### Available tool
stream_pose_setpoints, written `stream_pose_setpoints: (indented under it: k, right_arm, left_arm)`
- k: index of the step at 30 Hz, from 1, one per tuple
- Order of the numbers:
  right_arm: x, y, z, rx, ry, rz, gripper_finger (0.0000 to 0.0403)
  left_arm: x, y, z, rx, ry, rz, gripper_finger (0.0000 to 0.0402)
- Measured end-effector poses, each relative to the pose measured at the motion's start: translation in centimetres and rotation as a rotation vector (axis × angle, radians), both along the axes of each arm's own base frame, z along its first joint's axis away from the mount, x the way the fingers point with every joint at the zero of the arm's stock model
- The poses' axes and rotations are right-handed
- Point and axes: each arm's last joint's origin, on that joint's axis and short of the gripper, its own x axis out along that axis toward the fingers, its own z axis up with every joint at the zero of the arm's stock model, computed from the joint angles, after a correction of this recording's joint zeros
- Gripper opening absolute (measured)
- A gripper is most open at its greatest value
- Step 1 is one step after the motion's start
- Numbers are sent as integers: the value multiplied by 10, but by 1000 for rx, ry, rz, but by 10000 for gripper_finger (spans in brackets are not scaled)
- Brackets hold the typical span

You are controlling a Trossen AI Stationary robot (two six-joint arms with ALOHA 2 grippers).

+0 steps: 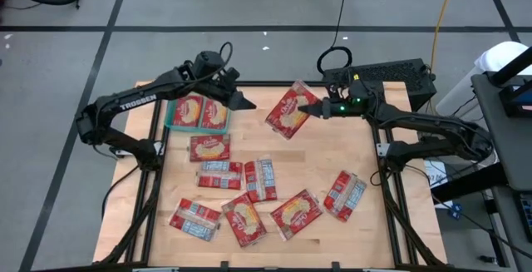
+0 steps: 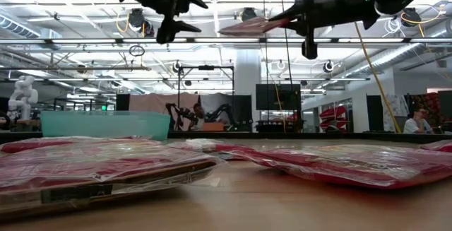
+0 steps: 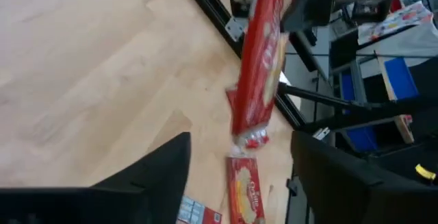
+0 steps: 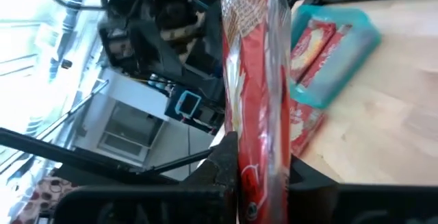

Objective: Sort popcorn bags into baskets
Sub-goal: Put the red popcorn bag into the blue bin

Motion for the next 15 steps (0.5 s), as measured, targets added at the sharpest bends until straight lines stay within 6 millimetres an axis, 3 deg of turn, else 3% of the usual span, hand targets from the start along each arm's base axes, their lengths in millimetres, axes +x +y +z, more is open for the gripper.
stream_pose_setpoints:
  k: [6,15]
  right_arm:
    - [14,13,-3,-9,-18,16,17]
    - [39,20,-3,62,-62,59,17]
  left_arm:
    - [-1,3,-2,-22,-30,-82,290]
    - [0,0,1,-26,-76,-173,258]
